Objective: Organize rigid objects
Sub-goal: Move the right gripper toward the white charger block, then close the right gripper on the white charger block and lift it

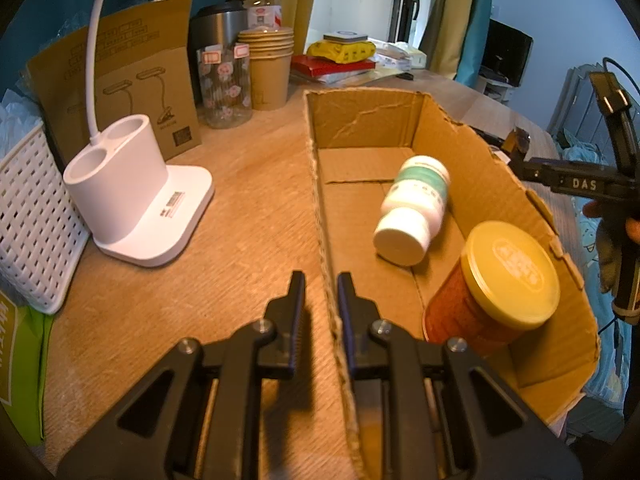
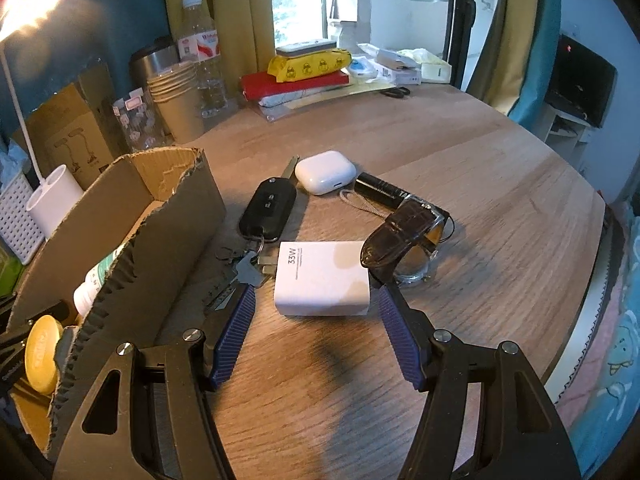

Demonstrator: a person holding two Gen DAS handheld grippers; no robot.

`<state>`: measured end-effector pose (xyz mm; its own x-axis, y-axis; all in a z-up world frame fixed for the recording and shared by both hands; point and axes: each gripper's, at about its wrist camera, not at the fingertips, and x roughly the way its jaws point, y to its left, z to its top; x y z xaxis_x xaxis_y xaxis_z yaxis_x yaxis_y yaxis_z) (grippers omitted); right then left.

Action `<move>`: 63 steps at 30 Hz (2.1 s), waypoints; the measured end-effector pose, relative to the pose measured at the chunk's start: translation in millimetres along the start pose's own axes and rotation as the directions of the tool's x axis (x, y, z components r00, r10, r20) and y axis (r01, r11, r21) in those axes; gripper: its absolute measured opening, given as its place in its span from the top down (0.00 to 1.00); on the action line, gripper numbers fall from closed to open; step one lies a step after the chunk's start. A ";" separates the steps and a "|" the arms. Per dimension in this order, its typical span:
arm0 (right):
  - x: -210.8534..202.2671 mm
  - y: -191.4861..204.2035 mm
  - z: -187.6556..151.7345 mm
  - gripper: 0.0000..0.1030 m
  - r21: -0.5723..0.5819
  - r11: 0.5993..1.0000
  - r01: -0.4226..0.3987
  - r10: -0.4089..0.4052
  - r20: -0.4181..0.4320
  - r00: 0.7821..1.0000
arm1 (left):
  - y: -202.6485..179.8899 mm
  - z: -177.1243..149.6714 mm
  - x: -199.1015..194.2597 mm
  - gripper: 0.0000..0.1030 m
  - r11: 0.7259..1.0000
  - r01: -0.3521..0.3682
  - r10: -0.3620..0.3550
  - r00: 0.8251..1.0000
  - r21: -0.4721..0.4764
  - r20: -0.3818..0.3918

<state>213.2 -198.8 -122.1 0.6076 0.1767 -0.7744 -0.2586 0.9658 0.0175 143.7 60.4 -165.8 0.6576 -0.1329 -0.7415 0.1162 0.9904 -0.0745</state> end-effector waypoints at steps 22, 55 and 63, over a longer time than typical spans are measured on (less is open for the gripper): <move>31.3 6.3 3.5 0.34 -0.052 0.998 0.037 -0.039 -0.043 0.998 | 0.2 0.3 -0.1 0.83 1.000 0.001 -0.001 1.000 0.000 -0.001; -3.7 20.1 7.2 0.43 -0.011 0.996 -0.085 0.085 0.013 0.996 | 1.7 0.4 0.9 0.83 1.000 0.000 0.000 1.000 0.000 -0.001; -26.7 29.6 16.1 0.43 -0.026 0.994 -0.105 0.106 0.056 0.993 | 1.4 0.2 0.8 0.83 1.000 0.000 0.000 1.000 0.001 -0.001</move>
<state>201.4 -171.9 -90.7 0.6175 0.2883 -0.7318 -0.3400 0.9368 0.0823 144.6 61.7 -166.3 0.6572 -0.1325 -0.7420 0.1169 0.9904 -0.0734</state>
